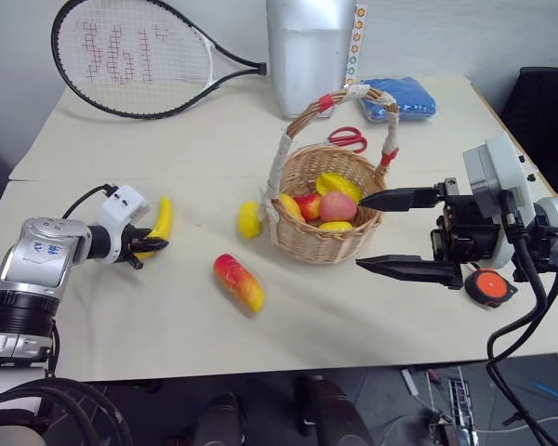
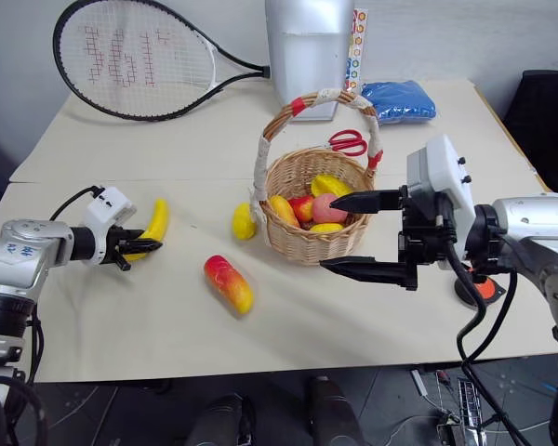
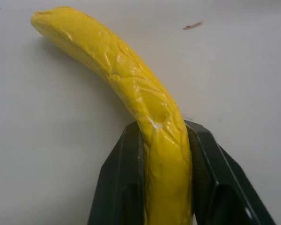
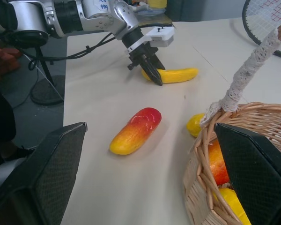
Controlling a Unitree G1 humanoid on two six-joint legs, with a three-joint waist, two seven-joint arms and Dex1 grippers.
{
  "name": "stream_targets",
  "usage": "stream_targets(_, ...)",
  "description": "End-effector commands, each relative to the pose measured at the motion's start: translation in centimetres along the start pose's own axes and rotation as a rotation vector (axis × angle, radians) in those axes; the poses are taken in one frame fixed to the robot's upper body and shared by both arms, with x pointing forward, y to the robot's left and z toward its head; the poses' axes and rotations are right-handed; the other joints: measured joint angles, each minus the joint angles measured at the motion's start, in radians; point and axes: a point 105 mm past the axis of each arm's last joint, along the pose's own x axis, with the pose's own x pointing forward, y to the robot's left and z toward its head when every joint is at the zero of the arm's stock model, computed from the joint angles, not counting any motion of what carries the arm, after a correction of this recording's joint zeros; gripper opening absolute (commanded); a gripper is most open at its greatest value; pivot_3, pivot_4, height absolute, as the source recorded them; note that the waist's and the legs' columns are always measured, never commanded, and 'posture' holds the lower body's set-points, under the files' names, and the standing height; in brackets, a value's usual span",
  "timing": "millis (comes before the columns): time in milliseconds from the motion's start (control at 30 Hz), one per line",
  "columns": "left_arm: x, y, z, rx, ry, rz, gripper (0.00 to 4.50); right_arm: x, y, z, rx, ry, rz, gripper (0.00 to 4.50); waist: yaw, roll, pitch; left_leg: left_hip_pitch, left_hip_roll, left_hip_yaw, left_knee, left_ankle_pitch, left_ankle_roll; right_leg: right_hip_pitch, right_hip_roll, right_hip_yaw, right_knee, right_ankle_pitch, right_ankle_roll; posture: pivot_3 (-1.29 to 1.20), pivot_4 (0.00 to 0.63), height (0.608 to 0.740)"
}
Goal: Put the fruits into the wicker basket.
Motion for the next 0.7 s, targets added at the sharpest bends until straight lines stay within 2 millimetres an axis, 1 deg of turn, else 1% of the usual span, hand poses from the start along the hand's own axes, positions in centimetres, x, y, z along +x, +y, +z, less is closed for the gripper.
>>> stream_targets(33, -2.2, -1.0, 3.8, 0.080, -0.098, -0.038, 0.78, -0.7, -0.2, 0.4, -0.025, -0.009, -0.046, 4.50, 0.001, 0.000, 0.000, -0.001, 0.000, 0.000, 0.000, 0.000, 0.000, 0.000, 0.000, 0.000, -0.001, 0.000, 0.000, 0.00, 0.150, 0.740)
stream_targets(100, -2.3, -1.6, 6.4, 0.179, -0.143, -0.054, 0.78, -1.0, -0.3, 0.1, -0.015, -0.006, -0.068, 4.50, 0.005, 0.000, 0.000, -0.001, -0.001, 0.000, 0.000, 0.000, 0.000, 0.000, -0.001, 0.000, -0.001, 0.000, 0.000, 0.00, 0.150, 0.740)
stream_targets(200, -1.8, -2.4, 10.7, 0.311, -0.250, -0.092, 0.78, -1.1, -0.4, -0.1, -0.009, -0.011, -0.097, 4.50, 0.018, -0.001, 0.000, -0.002, -0.003, -0.002, 0.002, 0.000, 0.001, 0.000, 0.001, -0.001, -0.001, 0.000, 0.001, 0.00, 0.150, 0.740)
stream_targets(233, -1.7, -2.5, 11.5, 0.331, -0.269, -0.100, 0.78, -1.1, -0.4, -0.2, -0.009, -0.012, -0.103, 4.50, 0.019, -0.001, 0.000, -0.002, -0.005, -0.002, 0.002, 0.001, 0.002, 0.001, 0.002, -0.001, -0.001, 0.001, 0.002, 0.00, 0.150, 0.740)
stream_targets(300, -0.7, -3.2, 14.5, 0.410, -0.327, -0.144, 0.78, -1.1, -0.4, -0.2, -0.011, -0.018, -0.124, 4.50, 0.025, -0.001, 0.000, -0.001, -0.006, -0.001, 0.002, 0.001, 0.003, 0.001, 0.003, 0.000, -0.001, 0.002, 0.003, 0.00, 0.150, 0.740)
stream_targets(367, 0.4, -4.0, 17.0, 0.489, -0.367, -0.188, 0.78, -1.2, -0.5, -0.3, -0.013, -0.022, -0.149, 4.50, 0.028, -0.001, 0.000, -0.001, -0.008, 0.000, 0.003, 0.002, 0.004, 0.002, 0.004, 0.000, -0.001, 0.002, 0.004, 0.00, 0.150, 0.740)
stream_targets(433, 1.5, -4.7, 19.0, 0.559, -0.402, -0.235, 0.78, -1.4, -0.4, -0.4, -0.014, -0.019, -0.174, 4.50, 0.028, -0.001, 0.000, -0.002, -0.011, 0.000, 0.003, 0.002, 0.004, 0.001, 0.004, 0.000, -0.002, 0.003, 0.005, 0.00, 0.150, 0.740)
stream_targets(533, 3.1, -4.8, 21.6, 0.655, -0.413, -0.198, 0.78, -1.6, 0.0, -0.3, -0.015, -0.023, -0.203, 4.50, 0.027, -0.001, 0.000, -0.004, -0.011, -0.001, 0.003, 0.002, 0.004, 0.001, 0.004, 0.000, -0.004, 0.003, 0.005, 0.00, 0.150, 0.740)
stream_targets(567, 3.6, -5.2, 22.7, 0.677, -0.435, -0.189, 0.78, -1.7, 0.3, -0.2, -0.015, -0.026, -0.215, 4.50, 0.025, -0.001, 0.000, -0.005, -0.011, 0.000, 0.003, 0.002, 0.005, 0.000, 0.005, 0.000, -0.005, 0.003, 0.006, 0.00, 0.150, 0.740)
stream_targets(633, 4.2, -6.5, 24.4, 0.691, -0.480, -0.208, 0.78, -2.0, 0.8, -0.3, -0.011, -0.026, -0.246, 4.50, 0.024, -0.001, 0.000, -0.006, -0.010, 0.001, 0.002, 0.001, 0.006, 0.000, 0.005, 0.000, -0.008, 0.004, 0.007, 0.00, 0.150, 0.740)
stream_targets(700, 4.8, -8.3, 25.4, 0.711, -0.504, -0.269, 0.78, -2.3, 1.3, -0.7, -0.003, -0.017, -0.287, 4.50, 0.027, -0.001, 0.000, -0.007, -0.010, 0.000, 0.001, 0.000, 0.006, -0.001, 0.005, 0.000, -0.010, 0.004, 0.007, 0.00, 0.150, 0.740)
